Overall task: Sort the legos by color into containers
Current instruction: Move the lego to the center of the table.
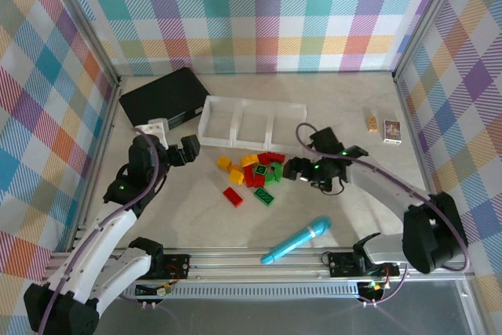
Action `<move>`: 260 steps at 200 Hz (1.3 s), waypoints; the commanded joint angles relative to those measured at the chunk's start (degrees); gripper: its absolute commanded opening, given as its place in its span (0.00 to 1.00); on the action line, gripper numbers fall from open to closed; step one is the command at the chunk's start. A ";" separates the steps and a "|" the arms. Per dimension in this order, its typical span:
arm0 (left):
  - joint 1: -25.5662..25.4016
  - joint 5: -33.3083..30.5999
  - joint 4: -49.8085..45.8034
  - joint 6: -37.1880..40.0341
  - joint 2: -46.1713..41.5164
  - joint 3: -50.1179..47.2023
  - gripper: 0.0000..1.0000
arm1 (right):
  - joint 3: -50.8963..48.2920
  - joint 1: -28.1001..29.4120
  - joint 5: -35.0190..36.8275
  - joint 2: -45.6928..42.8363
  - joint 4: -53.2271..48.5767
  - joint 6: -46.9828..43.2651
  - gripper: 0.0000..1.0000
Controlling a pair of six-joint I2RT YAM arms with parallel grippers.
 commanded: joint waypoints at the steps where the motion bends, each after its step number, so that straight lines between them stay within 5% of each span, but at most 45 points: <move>1: -0.57 1.05 -12.12 -5.01 -4.55 4.57 1.00 | 3.90 2.88 6.46 4.75 -2.61 6.59 0.95; 62: -0.61 6.25 -21.98 -6.43 -11.99 6.23 1.00 | 13.98 6.22 8.35 17.15 -3.39 8.38 0.88; 136: -0.61 13.46 -22.67 -7.28 -13.00 2.38 1.00 | 26.23 9.96 15.34 27.59 -10.56 6.29 0.76; 217: -0.61 14.11 -22.71 -7.44 -14.24 1.93 1.00 | 27.21 10.56 19.25 29.97 -12.54 6.16 0.53; 260: -0.61 14.41 -22.18 -7.40 -14.10 1.73 0.99 | 26.04 10.78 21.30 29.20 -14.06 5.35 0.50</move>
